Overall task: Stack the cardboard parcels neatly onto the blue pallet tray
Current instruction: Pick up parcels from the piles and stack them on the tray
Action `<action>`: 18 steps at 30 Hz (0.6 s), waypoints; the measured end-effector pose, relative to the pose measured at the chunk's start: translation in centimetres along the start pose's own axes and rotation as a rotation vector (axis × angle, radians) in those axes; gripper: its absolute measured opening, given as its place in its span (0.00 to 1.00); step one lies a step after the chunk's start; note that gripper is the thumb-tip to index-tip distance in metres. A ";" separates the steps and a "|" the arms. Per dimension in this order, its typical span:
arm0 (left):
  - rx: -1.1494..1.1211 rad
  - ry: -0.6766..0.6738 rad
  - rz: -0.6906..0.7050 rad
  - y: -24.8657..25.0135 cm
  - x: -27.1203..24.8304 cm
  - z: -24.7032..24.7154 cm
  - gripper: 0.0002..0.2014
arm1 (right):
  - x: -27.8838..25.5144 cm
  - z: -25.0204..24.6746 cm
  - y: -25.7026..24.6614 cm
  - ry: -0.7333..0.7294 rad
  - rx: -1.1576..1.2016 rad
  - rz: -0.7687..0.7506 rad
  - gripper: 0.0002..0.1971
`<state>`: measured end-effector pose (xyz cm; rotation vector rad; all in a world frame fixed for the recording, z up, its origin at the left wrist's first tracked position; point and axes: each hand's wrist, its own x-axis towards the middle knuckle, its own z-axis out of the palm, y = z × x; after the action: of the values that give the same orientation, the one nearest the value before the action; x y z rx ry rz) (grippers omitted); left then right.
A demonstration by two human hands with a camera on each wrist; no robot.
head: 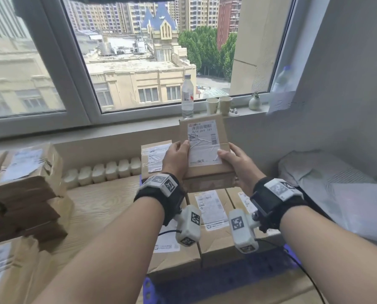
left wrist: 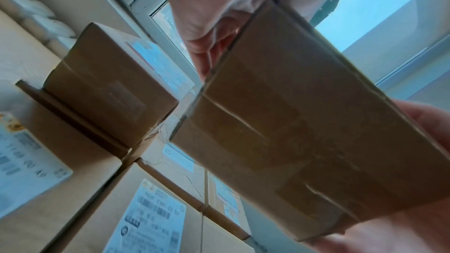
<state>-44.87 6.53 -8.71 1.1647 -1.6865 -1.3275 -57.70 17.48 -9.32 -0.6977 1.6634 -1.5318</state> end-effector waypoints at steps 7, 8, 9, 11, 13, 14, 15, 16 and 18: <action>0.138 -0.084 0.046 -0.1 4.1 0.6 0.24 | 4.9 -0.6 -0.4 0.061 0.023 0.021 0.41; 0.170 -0.088 0.052 -0.4 4.9 0.7 0.23 | 5.8 -0.7 -0.2 0.069 0.007 0.031 0.40; 0.198 -0.090 0.060 -0.8 5.8 0.8 0.22 | 6.6 -0.7 0.0 0.076 -0.011 0.038 0.41; 0.256 -0.084 0.069 -1.5 7.3 0.9 0.22 | 8.3 -0.5 0.1 0.077 -0.034 0.075 0.40; 0.322 -0.064 0.065 -2.3 8.6 0.7 0.23 | 9.5 0.2 0.3 0.043 -0.037 0.109 0.25; 0.360 -0.054 0.058 -2.6 9.2 0.5 0.23 | 10.2 0.4 0.6 0.025 -0.036 0.132 0.20; 0.400 -0.041 0.061 -3.1 9.8 0.3 0.24 | 10.9 0.7 1.1 0.015 -0.049 0.152 0.20; 0.440 -0.038 0.063 -3.4 10.2 0.1 0.25 | 11.6 1.0 1.7 0.008 -0.068 0.171 0.23; 0.511 -0.051 0.067 -4.2 10.9 0.0 0.27 | 12.6 1.6 2.9 -0.002 -0.088 0.197 0.33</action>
<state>-47.86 -3.96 -12.91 1.3426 -2.1581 -0.9125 -63.26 6.75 -14.25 -0.5620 1.7508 -1.3263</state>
